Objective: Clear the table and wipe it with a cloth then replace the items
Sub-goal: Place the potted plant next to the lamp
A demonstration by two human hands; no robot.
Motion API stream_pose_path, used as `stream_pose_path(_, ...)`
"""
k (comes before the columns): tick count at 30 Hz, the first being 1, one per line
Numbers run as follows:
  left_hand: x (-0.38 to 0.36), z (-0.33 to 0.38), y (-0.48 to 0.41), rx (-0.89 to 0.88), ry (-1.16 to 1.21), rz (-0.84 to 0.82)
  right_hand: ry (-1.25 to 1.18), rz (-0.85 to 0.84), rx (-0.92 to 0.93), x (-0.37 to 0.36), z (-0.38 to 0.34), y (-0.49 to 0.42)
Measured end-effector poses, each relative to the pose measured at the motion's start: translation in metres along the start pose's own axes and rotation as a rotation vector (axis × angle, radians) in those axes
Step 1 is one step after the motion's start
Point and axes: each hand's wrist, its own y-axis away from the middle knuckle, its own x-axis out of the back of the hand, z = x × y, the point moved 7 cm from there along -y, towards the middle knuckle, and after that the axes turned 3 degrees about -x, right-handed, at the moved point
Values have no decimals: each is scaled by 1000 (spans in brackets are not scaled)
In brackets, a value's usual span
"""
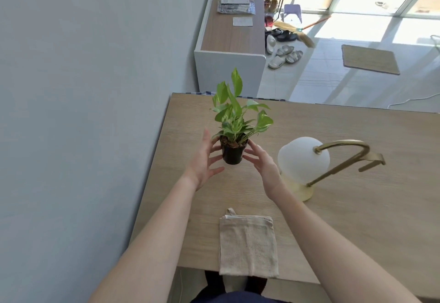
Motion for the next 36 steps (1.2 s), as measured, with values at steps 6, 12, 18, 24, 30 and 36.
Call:
stream_pose_path(6, -1, -15, 25, 5, 13, 14, 4, -36, 43, -1, 8, 19)
stream_pose_path(12, -1, -34, 39, 12, 23, 30, -25, -41, 42, 1, 22, 34)
stream_pose_path(18, -2, -46, 44, 18, 53, 34, -74, -19, 9, 7, 35, 36)
stream_pose_path(24, -2, -52, 50, -7, 75, 61, -140, -24, 8, 10, 48, 36)
stream_pose_path(30, 0, -58, 51, -29, 92, 109, -190, 7, -4, 12, 59, 31)
stream_pose_path(36, 2, -64, 51, -23, 88, 123, -191, 31, 18, 10, 59, 40)
